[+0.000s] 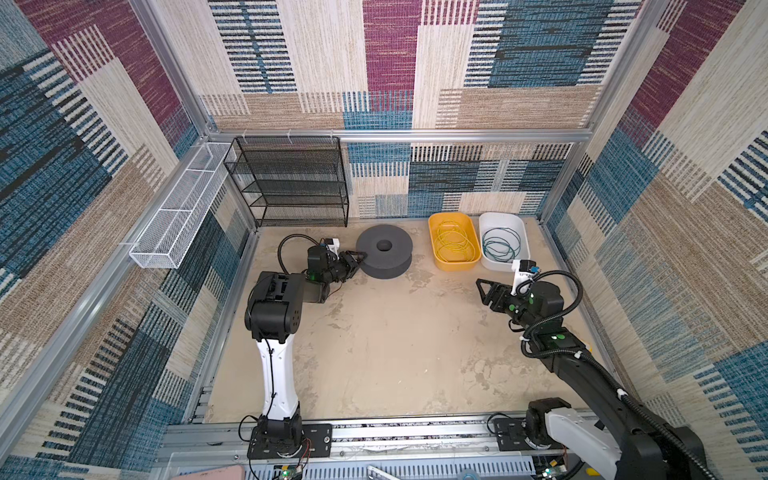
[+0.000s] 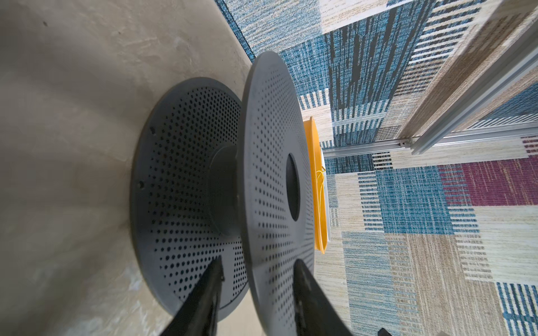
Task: Wrap the cables
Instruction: 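Grip the grey spool's flange with the left gripper and drag it nearer the robot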
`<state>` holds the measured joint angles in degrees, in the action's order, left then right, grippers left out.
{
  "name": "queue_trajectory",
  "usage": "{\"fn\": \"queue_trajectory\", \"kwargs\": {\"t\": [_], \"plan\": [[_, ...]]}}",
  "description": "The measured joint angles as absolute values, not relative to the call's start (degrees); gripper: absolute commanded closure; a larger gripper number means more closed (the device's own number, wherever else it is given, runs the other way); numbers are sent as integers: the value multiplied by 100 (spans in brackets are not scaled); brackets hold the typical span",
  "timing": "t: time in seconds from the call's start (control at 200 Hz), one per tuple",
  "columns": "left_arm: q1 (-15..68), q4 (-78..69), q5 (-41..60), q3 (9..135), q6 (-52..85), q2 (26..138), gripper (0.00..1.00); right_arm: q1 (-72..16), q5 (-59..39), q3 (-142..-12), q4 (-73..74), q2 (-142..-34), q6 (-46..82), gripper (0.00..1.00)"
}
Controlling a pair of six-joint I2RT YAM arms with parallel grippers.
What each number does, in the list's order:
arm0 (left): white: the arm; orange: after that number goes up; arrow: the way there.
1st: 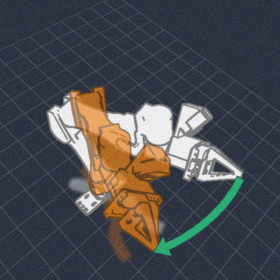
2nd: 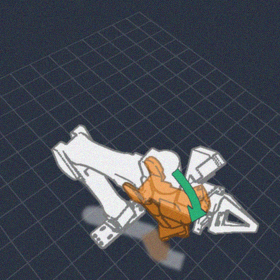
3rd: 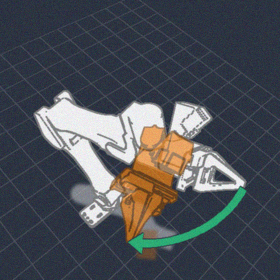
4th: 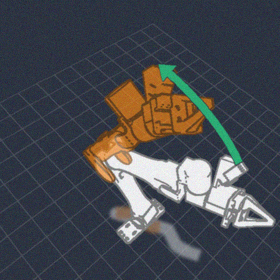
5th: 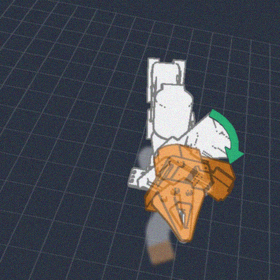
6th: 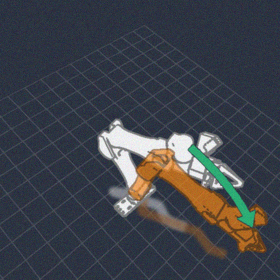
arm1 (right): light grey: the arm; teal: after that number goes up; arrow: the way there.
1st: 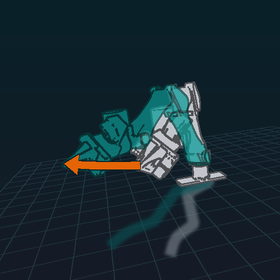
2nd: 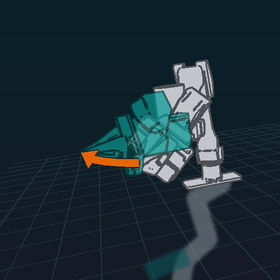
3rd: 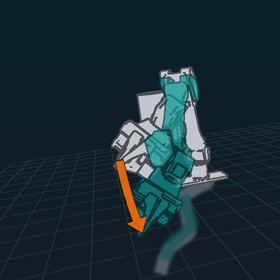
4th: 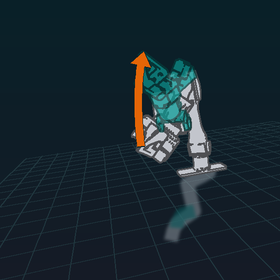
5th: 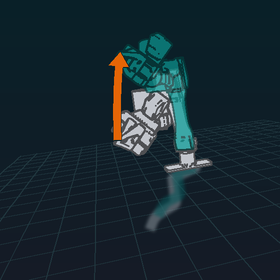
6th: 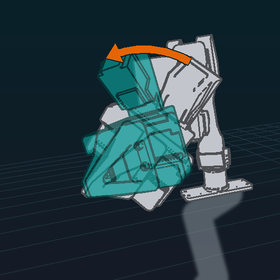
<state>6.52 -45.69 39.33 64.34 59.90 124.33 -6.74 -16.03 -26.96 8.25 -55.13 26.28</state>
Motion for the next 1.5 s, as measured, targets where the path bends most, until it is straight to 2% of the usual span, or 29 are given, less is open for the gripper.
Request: {"fn": "queue_trajectory", "kwargs": {"t": [0.396,0.606,0.801,0.997,1.172,1.362,1.497], "plan": [[742,-4718,3861,6622,6171,12630,70,-674,-1804,-2707,880,-5553,2679,27],[762,-5146,3852,6624,6488,12722,89,-674,-1874,-2735,921,-5581,2685,28],[788,-5625,3938,6482,6687,12632,100,-674,-1911,-2749,915,-5546,2696,28],[770,-5896,3911,5905,6842,12269,100,-674,-1992,-2842,910,-5470,2698,28],[886,-6200,3592,4681,7057,11434,100,-674,-2115,-2877,915,-5448,2775,29],[1402,-6418,3424,3253,7046,10390,100,-674,-2300,-2930,913,-5492,2873,31],[1979,-7030,3218,2292,7070,10141,100,-679,-2403,-2908,902,-5334,3011,32]]}}
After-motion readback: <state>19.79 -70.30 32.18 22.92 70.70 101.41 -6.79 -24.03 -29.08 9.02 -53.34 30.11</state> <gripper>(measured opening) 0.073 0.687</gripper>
